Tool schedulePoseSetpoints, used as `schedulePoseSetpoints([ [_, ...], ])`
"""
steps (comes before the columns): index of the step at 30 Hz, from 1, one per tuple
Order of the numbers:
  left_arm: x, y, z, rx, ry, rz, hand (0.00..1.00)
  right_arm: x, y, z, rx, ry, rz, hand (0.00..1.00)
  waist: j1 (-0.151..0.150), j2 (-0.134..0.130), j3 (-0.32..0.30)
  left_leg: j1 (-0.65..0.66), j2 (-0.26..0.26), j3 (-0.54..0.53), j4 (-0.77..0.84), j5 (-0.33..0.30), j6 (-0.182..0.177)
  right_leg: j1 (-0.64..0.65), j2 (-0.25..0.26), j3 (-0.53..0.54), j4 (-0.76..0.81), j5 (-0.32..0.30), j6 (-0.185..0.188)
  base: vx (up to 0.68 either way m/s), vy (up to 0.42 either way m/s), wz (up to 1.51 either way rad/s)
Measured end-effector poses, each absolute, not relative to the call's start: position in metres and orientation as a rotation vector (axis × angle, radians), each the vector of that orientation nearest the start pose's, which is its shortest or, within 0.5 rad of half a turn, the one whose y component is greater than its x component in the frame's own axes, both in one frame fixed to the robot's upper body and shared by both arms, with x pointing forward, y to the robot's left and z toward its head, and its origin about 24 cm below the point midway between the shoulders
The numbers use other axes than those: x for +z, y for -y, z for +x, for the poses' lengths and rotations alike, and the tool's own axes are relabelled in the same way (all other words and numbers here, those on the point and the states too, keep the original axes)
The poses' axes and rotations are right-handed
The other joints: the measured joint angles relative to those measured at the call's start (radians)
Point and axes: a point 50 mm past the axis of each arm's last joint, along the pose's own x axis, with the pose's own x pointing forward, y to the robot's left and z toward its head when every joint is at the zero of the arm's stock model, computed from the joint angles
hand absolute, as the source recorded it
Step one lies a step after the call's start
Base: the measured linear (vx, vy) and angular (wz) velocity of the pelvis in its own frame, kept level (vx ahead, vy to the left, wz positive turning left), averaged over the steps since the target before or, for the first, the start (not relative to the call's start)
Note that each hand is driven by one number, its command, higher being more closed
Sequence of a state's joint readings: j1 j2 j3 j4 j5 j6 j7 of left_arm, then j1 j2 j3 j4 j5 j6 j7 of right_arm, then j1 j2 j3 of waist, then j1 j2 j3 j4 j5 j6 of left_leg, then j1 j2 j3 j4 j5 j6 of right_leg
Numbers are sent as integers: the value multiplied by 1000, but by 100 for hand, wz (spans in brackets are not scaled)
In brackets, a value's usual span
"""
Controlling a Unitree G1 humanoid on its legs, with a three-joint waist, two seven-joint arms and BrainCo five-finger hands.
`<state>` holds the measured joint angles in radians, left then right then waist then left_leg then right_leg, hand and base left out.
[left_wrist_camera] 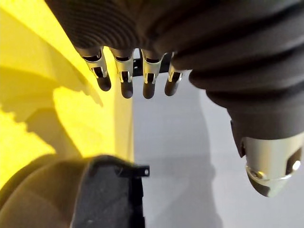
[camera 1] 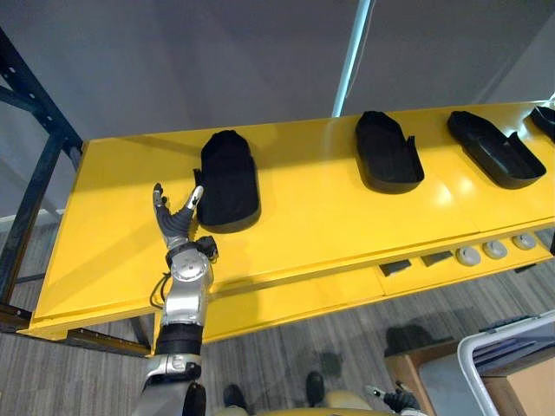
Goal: Walk over and take plastic housings, then place them on the shelf
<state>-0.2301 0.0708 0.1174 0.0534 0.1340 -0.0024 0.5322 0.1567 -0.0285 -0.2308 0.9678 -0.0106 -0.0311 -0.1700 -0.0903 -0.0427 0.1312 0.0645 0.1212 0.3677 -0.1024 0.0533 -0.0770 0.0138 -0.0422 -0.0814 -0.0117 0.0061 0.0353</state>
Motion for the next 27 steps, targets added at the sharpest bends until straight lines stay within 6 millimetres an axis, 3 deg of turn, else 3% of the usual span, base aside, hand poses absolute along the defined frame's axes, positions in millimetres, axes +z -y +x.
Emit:
schedulePoseSetpoints([
  [3, 114, -181, 273, 541, 346, 182, 0, -159, 205, 75, -426, -1090, -17, 0, 17, -1, -1, -3, -1, -2, 2, 0, 0, 1, -7, 1, -1, 0, 1, 39, 17, 4],
  [4, 117, -176, 270, 522, 374, 197, 100, -160, 205, 74, -427, -1093, -17, 0, 20, -1, -1, -4, -1, -2, 6, 0, 0, 1, -7, 0, -1, 0, 1, 41, 9, 4],
  [8, 118, -157, 251, 435, 437, 292, 100, -160, 204, 73, -425, -1092, -16, 0, 25, -2, -3, -7, 0, -4, 6, -1, 0, 0, -7, 0, -3, 0, 2, 18, 0, 2],
  [14, 97, -136, 231, 282, 402, 447, 100, -161, 204, 69, -424, -1098, -21, 0, 37, 0, -18, -17, 1, 4, 0, -17, 1, -3, -7, 4, -2, -9, 14, -13, 1, 1],
  [18, 88, -130, 231, 205, 374, 486, 100, -162, 206, 65, -415, -1111, -36, 0, 49, 4, -37, -5, -1, 5, 1, -11, 2, -2, -2, 4, 2, -11, 16, 2, 0, -2],
  [27, 43, -126, 234, 68, 193, 576, 100, -161, 206, 67, -389, -1110, -63, 0, 41, 12, -52, -1, -2, 6, 0, -10, 2, -4, -2, 3, 2, -12, 18, -1, -3, -1],
])
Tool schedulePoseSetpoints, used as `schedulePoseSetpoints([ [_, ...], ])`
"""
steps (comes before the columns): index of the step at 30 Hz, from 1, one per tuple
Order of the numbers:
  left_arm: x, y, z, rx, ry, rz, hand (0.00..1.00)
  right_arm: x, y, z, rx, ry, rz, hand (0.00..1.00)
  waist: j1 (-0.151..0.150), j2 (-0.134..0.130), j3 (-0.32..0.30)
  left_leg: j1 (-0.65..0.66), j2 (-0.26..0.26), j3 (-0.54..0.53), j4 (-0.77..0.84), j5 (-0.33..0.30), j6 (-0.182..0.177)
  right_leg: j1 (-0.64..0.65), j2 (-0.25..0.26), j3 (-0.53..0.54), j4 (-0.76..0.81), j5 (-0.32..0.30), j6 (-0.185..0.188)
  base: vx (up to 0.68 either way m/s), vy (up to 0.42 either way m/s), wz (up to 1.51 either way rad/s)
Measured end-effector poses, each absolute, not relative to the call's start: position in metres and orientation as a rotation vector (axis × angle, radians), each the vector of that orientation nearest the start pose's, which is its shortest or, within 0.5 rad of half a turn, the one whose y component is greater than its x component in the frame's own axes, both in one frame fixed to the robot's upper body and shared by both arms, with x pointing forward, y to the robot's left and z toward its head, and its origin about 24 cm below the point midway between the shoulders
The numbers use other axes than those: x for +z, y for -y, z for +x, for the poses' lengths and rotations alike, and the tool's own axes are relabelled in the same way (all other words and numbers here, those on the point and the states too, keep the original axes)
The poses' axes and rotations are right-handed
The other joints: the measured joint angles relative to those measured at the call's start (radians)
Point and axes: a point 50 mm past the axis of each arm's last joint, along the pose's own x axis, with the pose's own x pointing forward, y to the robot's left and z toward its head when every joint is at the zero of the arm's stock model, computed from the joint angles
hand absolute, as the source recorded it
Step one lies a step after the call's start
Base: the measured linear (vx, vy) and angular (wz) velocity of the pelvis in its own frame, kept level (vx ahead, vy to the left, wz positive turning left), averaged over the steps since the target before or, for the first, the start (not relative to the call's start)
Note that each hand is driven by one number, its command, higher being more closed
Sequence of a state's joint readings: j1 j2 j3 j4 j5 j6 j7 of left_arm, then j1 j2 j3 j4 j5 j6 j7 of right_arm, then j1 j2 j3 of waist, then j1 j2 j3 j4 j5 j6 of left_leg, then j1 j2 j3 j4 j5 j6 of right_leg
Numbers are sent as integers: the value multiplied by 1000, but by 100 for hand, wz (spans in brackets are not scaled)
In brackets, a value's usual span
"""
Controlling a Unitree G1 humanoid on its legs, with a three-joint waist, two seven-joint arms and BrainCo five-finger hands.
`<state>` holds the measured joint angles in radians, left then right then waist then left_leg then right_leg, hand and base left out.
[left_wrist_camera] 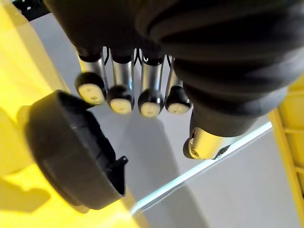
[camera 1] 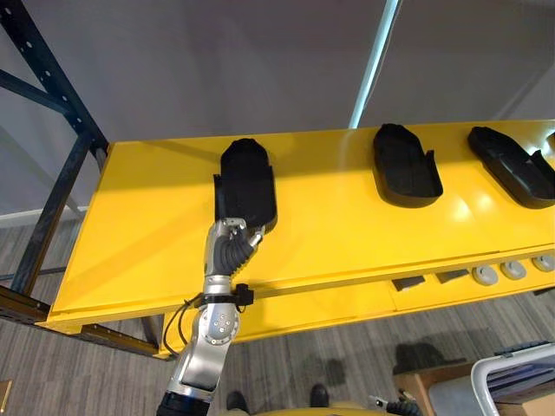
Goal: Walk over and take plastic housings, then place them on the shelf
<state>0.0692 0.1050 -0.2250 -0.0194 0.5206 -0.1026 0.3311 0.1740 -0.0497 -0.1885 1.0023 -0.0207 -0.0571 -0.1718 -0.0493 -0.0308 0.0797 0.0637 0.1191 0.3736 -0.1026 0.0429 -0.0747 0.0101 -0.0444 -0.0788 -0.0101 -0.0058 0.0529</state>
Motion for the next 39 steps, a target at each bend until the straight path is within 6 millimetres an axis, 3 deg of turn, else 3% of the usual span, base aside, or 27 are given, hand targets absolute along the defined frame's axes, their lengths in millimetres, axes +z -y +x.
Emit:
schedulePoseSetpoints([
  [7, 21, -128, 236, 37, 98, 619, 100, -161, 205, 71, -378, -1108, -72, 0, -26, 0, -5, -8, 0, 16, 0, -1, -1, -17, 1, 10, -14, 4, -5, 4, -3, -7],
  [14, 28, -126, 252, 34, 128, 659, 100, -161, 206, 74, -369, -1111, -85, 0, -31, 0, -5, -16, 4, 24, 0, -4, -5, -16, 7, 15, -29, 11, -8, 33, -12, -3],
  [20, 31, -127, 267, 39, 128, 700, 100, -158, 204, 88, -360, -1077, -84, 0, -47, 0, -5, -15, 4, 40, 0, -4, -5, -18, 7, 26, -31, 16, -8, -1, -5, -4],
  [39, 34, -132, 283, 67, 107, 700, 100, -158, 205, 90, -363, -1072, -79, 0, -51, 1, -4, -16, 3, 46, 0, -4, -5, -25, 7, 36, -47, 27, -10, -17, -5, -2],
])
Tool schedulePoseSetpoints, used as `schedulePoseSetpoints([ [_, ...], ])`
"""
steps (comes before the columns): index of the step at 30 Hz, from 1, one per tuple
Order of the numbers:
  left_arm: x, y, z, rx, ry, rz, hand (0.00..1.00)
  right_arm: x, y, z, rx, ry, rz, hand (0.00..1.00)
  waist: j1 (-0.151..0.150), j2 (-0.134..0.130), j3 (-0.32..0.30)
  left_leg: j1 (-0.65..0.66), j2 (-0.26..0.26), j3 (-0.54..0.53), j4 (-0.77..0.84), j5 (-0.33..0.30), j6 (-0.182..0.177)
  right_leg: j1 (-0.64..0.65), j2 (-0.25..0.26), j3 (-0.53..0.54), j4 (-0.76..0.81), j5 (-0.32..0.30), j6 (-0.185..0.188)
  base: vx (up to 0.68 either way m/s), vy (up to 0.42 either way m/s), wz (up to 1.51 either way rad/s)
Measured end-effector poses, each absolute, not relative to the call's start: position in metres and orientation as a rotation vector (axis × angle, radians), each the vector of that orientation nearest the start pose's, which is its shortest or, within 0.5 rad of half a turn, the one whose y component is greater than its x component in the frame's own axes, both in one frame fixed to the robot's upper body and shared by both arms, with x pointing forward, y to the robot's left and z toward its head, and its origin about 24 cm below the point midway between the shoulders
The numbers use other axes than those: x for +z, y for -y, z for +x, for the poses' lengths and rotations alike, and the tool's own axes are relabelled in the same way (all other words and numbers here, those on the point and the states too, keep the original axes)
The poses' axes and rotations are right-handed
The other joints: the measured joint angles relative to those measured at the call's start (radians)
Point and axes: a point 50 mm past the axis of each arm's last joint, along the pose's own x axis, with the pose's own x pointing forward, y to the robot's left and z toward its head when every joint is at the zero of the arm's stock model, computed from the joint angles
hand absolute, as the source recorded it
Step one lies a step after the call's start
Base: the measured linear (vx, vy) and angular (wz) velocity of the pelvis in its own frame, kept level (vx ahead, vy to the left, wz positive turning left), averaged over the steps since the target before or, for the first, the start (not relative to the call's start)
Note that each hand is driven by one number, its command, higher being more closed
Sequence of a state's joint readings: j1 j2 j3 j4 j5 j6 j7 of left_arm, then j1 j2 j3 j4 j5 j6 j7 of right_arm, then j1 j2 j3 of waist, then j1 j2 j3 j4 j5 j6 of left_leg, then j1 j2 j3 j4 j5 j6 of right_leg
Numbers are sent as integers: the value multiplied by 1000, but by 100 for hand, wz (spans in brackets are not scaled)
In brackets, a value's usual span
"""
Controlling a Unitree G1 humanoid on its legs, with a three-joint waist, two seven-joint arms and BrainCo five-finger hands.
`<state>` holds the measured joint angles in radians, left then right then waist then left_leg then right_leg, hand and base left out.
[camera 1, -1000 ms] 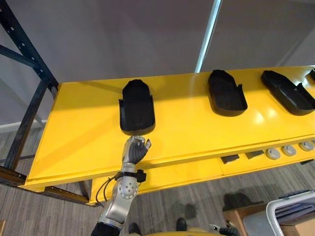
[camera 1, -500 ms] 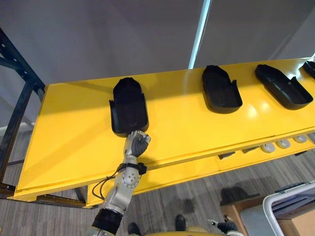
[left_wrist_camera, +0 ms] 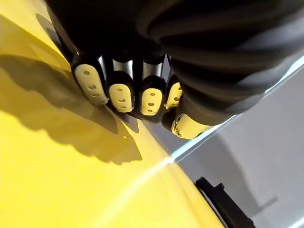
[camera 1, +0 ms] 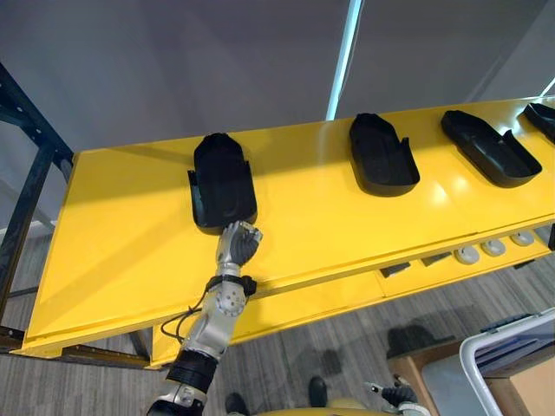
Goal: Walk over and take plastic housings, then place them on the shelf
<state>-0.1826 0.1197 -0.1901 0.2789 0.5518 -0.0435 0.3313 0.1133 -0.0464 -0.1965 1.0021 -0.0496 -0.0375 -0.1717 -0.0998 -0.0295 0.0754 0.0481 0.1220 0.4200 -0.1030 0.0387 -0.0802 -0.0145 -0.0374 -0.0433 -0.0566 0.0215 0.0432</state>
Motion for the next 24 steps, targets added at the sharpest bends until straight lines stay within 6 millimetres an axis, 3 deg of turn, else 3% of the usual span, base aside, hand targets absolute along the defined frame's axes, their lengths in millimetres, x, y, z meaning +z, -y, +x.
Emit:
schedulePoseSetpoints([
  [13, 43, -140, 286, 113, 106, 580, 100, -158, 206, 89, -381, -1075, -66, 0, 1, 0, 0, 1, -1, -8, 0, 0, 0, 13, -1, -9, -1, 0, 0, 0, -1, 2],
  [15, 53, -140, 278, 126, 152, 530, 100, -158, 206, 89, -381, -1076, -66, 0, 2, 0, 1, 1, 0, -9, 0, 0, 0, 14, -1, -11, -1, 0, 0, 0, 0, 2],
  [20, 107, -145, 255, 185, 410, 422, 100, -159, 207, 85, -384, -1092, -68, 0, 9, 0, 1, 2, 0, -24, 0, 1, 1, 23, -4, -13, 1, 0, 0, -2, -1, 7],
  [24, 149, -186, 226, 410, 620, 320, 100, -162, 209, 76, -398, -1118, -62, 0, 37, 1, 1, 0, 1, -37, 0, 0, 1, 29, -2, -15, 8, -1, 0, -45, -9, 5],
])
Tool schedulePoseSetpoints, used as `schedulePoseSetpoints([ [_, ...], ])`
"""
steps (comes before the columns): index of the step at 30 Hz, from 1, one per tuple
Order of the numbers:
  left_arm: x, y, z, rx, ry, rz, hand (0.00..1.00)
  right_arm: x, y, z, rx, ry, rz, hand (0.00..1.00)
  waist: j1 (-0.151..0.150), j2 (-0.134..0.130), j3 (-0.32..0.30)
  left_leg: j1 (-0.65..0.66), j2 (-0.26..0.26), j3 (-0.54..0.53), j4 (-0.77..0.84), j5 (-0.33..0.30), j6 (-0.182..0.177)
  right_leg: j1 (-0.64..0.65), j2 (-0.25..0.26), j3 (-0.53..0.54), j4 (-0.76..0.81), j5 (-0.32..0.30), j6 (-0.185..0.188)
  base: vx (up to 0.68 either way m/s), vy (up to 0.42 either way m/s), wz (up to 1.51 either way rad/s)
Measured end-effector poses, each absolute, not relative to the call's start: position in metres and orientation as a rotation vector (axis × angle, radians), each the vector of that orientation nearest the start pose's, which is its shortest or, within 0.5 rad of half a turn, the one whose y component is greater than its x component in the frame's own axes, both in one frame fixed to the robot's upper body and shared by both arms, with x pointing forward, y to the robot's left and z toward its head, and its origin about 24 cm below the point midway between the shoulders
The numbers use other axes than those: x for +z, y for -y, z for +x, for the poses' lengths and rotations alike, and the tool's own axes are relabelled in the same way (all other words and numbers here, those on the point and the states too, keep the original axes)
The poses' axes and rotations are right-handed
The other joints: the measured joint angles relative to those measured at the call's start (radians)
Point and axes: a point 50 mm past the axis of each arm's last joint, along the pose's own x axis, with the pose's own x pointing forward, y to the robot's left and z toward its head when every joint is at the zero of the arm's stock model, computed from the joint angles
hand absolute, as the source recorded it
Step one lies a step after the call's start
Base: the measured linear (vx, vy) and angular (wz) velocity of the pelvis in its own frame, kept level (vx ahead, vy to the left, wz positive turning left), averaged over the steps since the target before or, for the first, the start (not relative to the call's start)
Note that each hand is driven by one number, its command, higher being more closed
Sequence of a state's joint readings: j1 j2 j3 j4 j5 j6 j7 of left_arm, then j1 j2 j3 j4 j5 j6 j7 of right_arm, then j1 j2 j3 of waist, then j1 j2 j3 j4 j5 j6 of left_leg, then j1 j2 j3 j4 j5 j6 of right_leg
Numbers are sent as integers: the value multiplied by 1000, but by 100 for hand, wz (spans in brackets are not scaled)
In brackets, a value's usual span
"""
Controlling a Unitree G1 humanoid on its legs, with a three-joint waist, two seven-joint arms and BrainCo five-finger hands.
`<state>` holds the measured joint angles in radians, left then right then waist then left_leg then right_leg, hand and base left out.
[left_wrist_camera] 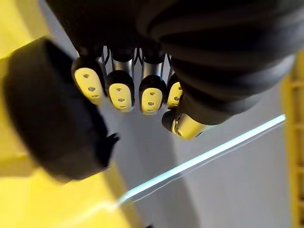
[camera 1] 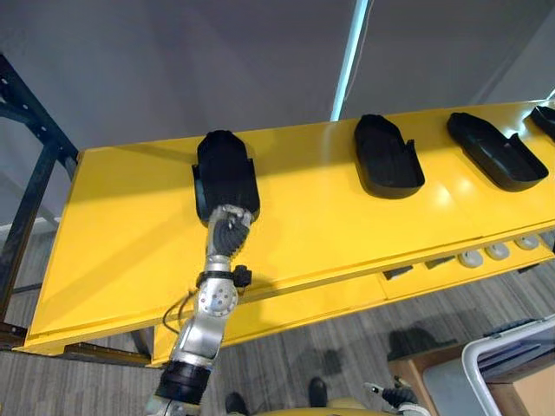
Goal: Walk over and take plastic housings, then place them on the shelf
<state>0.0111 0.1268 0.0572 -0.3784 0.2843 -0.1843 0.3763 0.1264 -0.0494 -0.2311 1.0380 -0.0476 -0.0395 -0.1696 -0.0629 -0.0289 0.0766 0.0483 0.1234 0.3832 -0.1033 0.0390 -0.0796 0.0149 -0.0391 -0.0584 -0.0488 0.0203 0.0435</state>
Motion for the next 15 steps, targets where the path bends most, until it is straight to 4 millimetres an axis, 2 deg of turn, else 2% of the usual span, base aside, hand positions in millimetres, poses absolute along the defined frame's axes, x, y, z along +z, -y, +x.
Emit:
schedulePoseSetpoints([
  [1, 151, -195, 222, 461, 628, 310, 100, -162, 209, 75, -399, -1120, -62, 0, 2, 0, 0, 0, 0, -3, 0, 0, 0, 1, 0, -2, 4, -3, 2, -40, -8, 19],
  [2, 153, -215, 214, 585, 643, 266, 100, -162, 209, 71, -403, -1128, -61, 0, 13, 0, 0, 0, 0, -15, 0, 0, 0, 3, -1, -14, 16, -11, 2, -28, -7, 21],
  [4, 153, -235, 206, 710, 644, 235, 100, -163, 209, 67, -410, -1138, -56, 0, 28, -2, 1, 1, -1, -25, 0, 0, 0, 10, -2, -27, 18, -15, 2, -13, -3, 25],
  [5, 149, -252, 194, 828, 631, 220, 100, -163, 209, 67, -411, -1138, -55, 0, 31, -4, 1, 3, -1, -27, 0, 0, 0, 16, -3, -35, 18, -17, 1, -3, 2, 20],
  [7, 139, -272, 175, 969, 587, 211, 100, -163, 206, 66, -413, -1134, -43, 0, 37, -7, 0, 2, -2, -36, 0, 0, 0, 20, -12, -50, 22, -21, 4, 15, 17, 20],
  [11, 108, -289, 138, 1137, 409, 223, 100, -161, 204, 67, -421, -1112, -40, 0, 64, -12, -4, 4, -4, -52, 0, -5, 7, 31, -23, -79, 31, -33, 14, 28, 11, 20],
  [13, 91, -293, 126, 1172, 307, 227, 100, -159, 203, 70, -421, -1090, -36, 0, 82, -20, -9, 4, -5, -52, 0, -11, 4, 32, -25, -85, 31, -33, 15, 20, 16, 6],
  [14, 76, -295, 122, 1183, 223, 207, 0, -158, 201, 74, -417, -1076, -34, 0, 84, -25, -12, 4, -4, -52, 0, -13, 7, 34, -27, -94, 34, -33, 15, 12, 7, 11],
  [15, 66, -296, 120, 1188, 175, 202, 0, -157, 200, 76, -410, -1068, -37, 0, 84, -26, -13, 4, -3, -50, 0, -14, 8, 34, -27, -96, 36, -34, 15, 6, 7, 12],
])
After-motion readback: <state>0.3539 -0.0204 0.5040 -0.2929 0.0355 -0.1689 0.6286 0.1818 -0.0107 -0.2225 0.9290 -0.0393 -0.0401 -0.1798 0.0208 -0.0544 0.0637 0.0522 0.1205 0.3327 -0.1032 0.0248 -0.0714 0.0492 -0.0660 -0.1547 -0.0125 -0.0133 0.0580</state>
